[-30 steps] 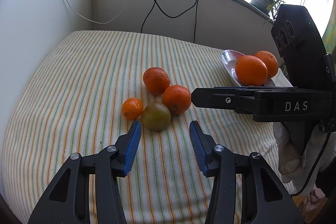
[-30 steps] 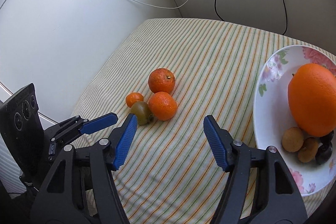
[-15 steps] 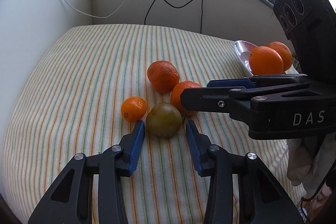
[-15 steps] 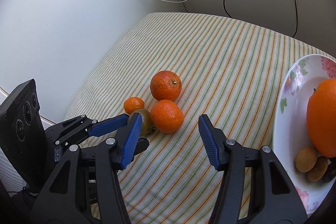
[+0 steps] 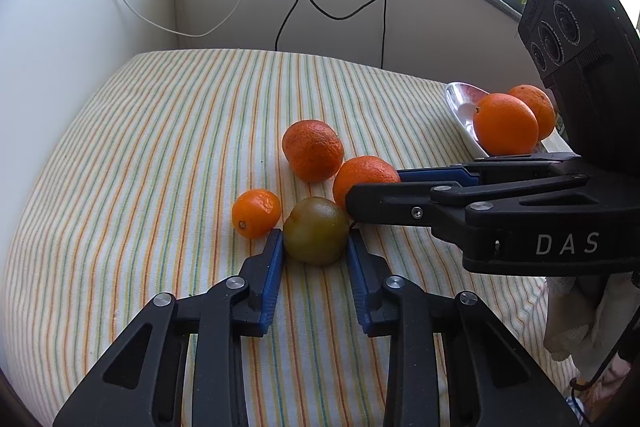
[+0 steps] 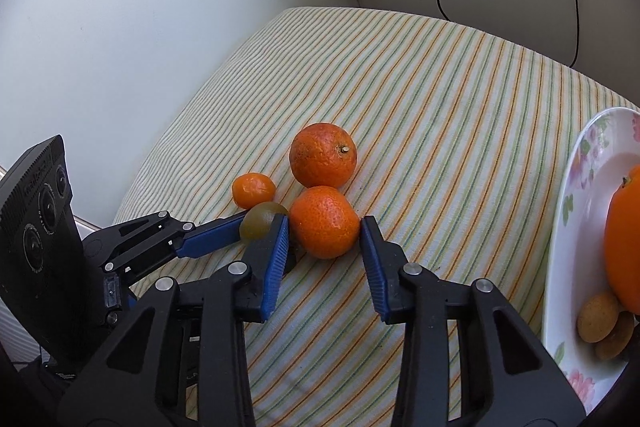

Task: Organize fruits
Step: 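Grasp the greenish-brown fruit with the left gripper while the right grasps a tangerine, then carry the greenish fruit with the left gripper while the right carries the tangerine to the plate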

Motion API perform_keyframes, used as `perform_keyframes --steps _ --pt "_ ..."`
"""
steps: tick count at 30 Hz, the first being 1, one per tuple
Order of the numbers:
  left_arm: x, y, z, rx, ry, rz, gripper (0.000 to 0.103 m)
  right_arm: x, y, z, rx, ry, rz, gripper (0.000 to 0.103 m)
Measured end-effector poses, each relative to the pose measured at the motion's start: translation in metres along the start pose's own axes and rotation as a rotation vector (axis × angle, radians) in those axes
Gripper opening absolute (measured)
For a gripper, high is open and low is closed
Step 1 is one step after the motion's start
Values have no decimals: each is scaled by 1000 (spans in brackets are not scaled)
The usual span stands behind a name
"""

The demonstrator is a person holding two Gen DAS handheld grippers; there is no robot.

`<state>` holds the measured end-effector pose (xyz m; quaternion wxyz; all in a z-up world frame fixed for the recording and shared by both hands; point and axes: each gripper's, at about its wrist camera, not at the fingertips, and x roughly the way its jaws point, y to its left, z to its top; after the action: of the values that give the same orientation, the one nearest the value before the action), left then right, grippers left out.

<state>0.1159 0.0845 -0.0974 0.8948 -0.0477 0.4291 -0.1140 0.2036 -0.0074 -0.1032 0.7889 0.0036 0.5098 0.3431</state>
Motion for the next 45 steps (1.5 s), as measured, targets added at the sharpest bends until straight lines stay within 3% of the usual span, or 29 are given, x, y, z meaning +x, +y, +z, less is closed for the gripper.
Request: perform_keyframes --steps 18,34,45 --pt "-34 -25 8 7 -69 -68 29 -83 -13 -32 19 -127 15 37" --pt "-22 -78 25 67 -75 -152 29 -167 -86 -78 139 -222 -88 37" --pt "-6 -110 36 100 -70 -181 29 -194 -117 -91 165 -246 -170 37"
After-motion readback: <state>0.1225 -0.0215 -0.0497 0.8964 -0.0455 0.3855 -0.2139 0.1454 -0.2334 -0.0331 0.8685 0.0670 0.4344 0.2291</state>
